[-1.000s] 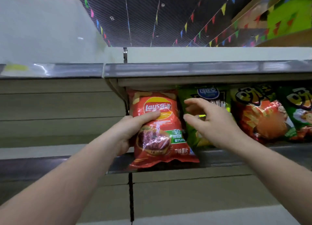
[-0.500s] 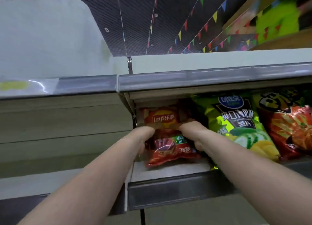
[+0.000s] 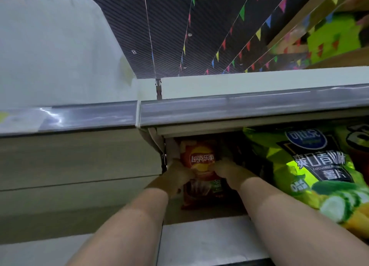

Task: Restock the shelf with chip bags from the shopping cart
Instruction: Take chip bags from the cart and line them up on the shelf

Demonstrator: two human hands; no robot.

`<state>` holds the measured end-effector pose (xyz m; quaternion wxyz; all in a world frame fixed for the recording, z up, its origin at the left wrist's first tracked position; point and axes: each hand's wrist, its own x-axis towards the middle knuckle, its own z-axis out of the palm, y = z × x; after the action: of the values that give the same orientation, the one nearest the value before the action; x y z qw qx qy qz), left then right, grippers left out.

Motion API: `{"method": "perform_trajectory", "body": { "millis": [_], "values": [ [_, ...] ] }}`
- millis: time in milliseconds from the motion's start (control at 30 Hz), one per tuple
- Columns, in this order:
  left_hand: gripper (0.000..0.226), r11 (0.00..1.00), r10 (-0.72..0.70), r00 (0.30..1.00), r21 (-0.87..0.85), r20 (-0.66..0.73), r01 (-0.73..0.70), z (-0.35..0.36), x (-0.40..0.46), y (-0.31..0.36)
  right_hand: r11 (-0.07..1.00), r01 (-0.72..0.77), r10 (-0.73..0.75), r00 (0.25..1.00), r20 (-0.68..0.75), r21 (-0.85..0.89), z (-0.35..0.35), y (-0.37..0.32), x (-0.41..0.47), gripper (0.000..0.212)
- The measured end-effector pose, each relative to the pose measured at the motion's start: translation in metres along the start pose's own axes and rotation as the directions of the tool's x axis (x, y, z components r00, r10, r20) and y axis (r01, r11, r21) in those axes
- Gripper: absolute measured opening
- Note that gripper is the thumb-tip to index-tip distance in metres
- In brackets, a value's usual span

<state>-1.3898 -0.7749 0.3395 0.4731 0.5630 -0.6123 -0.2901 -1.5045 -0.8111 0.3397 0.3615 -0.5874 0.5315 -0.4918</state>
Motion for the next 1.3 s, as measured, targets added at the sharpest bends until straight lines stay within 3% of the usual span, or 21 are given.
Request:
{"method": "perform_trajectory", "body": {
  "millis": [133, 600, 1000, 1133, 1300],
  "values": [
    [0.061, 0.983, 0.045, 0.999, 0.177, 0.023, -0.048, 0.0, 0.01, -0.001, 0.998, 0.018, -0.018, 1.0, -0.006, -0.066, 0.001, 0.007, 0.008, 0.049],
    [0.077, 0.981, 0.063, 0.998, 0.185, -0.026, -0.057, 0.006, 0.019, -0.016, 0.977, 0.119, -0.141, 0.983, -0.119, -0.175, 0.01, 0.018, 0.022, 0.048],
    [0.092, 0.99, 0.006, 0.998, 0.143, -0.058, 0.002, -0.002, 0.01, -0.009, 0.967, 0.05, -0.081, 0.99, -0.115, -0.251, -0.001, 0.01, 0.01, 0.047],
    [0.074, 0.977, 0.055, 0.991, 0.212, -0.123, -0.028, -0.009, -0.012, -0.004, 0.965, 0.111, -0.152, 0.975, -0.161, -0.238, -0.006, 0.004, -0.016, 0.04],
    [0.042, 0.985, 0.075, 0.968, 0.168, -0.238, -0.035, -0.016, -0.049, -0.012, 0.989, 0.117, -0.118, 0.993, 0.001, -0.085, -0.006, 0.017, -0.067, 0.032]
  ]
}}
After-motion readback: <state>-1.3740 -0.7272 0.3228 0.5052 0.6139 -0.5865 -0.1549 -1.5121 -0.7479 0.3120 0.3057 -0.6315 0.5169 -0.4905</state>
